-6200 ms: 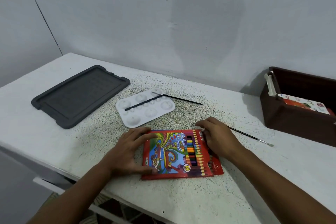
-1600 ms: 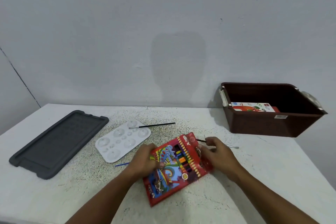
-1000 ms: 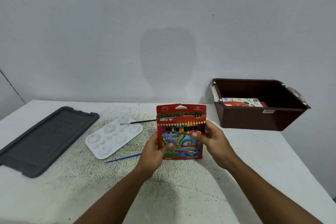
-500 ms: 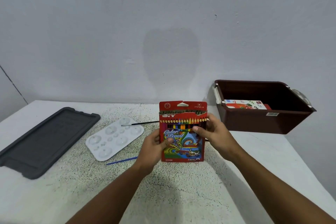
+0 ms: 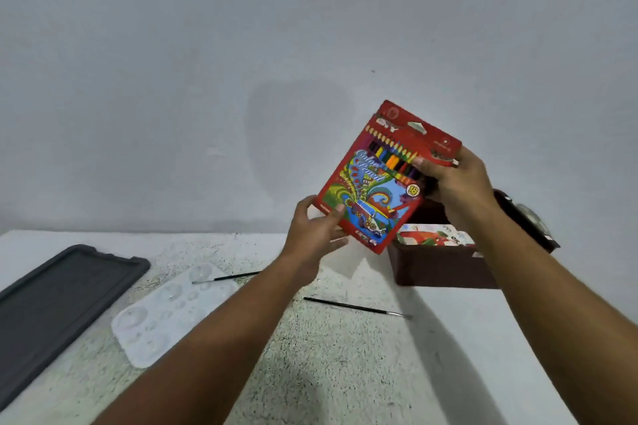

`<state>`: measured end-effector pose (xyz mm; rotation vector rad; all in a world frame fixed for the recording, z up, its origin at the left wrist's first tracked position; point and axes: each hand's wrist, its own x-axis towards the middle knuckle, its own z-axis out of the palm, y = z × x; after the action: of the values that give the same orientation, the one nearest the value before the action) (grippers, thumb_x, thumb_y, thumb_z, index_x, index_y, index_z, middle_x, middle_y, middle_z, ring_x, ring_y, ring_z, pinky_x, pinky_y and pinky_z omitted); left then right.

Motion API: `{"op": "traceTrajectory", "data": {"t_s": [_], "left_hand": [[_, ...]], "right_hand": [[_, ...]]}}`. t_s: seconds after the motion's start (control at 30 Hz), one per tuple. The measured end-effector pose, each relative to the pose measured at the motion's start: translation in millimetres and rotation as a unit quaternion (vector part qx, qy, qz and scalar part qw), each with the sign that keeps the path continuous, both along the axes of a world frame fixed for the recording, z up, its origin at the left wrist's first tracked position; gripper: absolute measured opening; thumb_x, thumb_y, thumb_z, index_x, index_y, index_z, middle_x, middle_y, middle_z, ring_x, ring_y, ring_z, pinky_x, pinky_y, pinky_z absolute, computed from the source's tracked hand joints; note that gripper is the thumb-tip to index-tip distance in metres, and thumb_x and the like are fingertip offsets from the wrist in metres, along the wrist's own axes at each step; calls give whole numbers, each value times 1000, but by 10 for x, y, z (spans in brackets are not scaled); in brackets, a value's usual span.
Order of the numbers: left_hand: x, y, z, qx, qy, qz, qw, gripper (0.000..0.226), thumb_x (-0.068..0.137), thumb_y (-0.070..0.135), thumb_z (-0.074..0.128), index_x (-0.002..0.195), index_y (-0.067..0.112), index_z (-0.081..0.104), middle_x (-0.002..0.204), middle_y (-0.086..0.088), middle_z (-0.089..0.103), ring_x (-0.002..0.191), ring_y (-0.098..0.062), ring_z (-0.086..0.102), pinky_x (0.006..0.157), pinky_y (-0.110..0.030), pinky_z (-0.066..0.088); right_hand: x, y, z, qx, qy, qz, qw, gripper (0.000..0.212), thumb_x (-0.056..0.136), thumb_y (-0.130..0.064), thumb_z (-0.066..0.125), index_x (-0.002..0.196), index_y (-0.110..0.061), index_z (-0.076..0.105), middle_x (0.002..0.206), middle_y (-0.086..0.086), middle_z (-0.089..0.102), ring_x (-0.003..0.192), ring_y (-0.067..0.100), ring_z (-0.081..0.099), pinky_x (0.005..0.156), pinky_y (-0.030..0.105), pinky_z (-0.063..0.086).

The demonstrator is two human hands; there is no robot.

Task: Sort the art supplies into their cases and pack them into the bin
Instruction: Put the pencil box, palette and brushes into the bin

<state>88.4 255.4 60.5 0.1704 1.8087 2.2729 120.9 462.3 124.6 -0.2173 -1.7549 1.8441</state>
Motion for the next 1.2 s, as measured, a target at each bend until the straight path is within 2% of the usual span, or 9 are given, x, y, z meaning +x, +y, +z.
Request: {"op": "traceTrajectory", "data": {"t_s": [0.1,0.2,0.33,0.47,0.67,0.83,0.97,1.07,1.2], "left_hand": [[-56,347,163,49,10,-42,998,68,91,17,64,145,22,25,117,-13,65,93,-16,69,84,-37,56],[-125,668,237,37,22,-52,998,77,92,13,63,151,23,14,126,-10,62,104,-17,66,97,-41,49],[-145,940,255,12,48,-84,995,45,90,-1,60,123,26,44,107,0,66,94,-14,68,73,-30,58],[-225,1114,159,-30,63,-90,994,44,88,-5,60,106,34,53,105,4,65,99,-17,67,85,-45,57],[-400,1346,16,-197,138,-150,959,67,90,2,60,146,26,33,122,4,55,109,-17,60,84,-34,57],[-458,1500,-137,-362,230,-206,879,69,86,2,59,148,17,33,145,-7,43,125,-23,51,100,-31,46],[-441,1555,-183,-469,320,-220,793,45,89,6,55,134,11,54,140,-11,49,124,-27,51,95,-24,43],[-400,1547,-243,-471,357,-221,776,33,93,9,51,124,10,62,132,-12,57,118,-26,55,92,-25,47],[-396,1259,-425,-327,456,-137,816,24,92,7,53,113,10,65,124,-7,58,115,-18,52,94,-28,47]], "right_hand": [[7,321,-16,-84,9,-37,996,25,85,-4,68,106,-12,59,95,2,70,80,18,71,62,34,56],[14,611,-100,-125,-15,-73,989,28,84,-4,70,106,-12,55,100,5,70,93,26,70,78,45,58],[75,850,-244,-119,-54,-112,985,41,83,-4,72,116,-14,48,104,6,64,86,24,69,75,43,59],[82,1024,-435,-98,-102,-139,980,38,84,-9,72,115,-13,50,101,8,65,82,24,69,68,40,58],[113,1229,-761,168,-238,-226,930,47,81,-24,77,119,-9,55,105,2,63,86,26,62,72,31,45],[64,1366,-1082,378,-420,-198,801,52,81,-54,68,118,-20,54,112,7,68,109,30,60,95,41,36],[10,1373,-1077,400,-471,-175,766,42,79,-52,65,105,-20,61,103,3,69,103,27,60,90,40,29],[-3,1343,-1054,419,-488,-182,743,29,81,-43,59,97,-19,61,99,4,68,98,28,60,90,41,27],[17,1308,-1062,439,-487,-189,731,27,83,-38,53,102,-19,59,108,7,66,103,29,57,93,42,28]]}}
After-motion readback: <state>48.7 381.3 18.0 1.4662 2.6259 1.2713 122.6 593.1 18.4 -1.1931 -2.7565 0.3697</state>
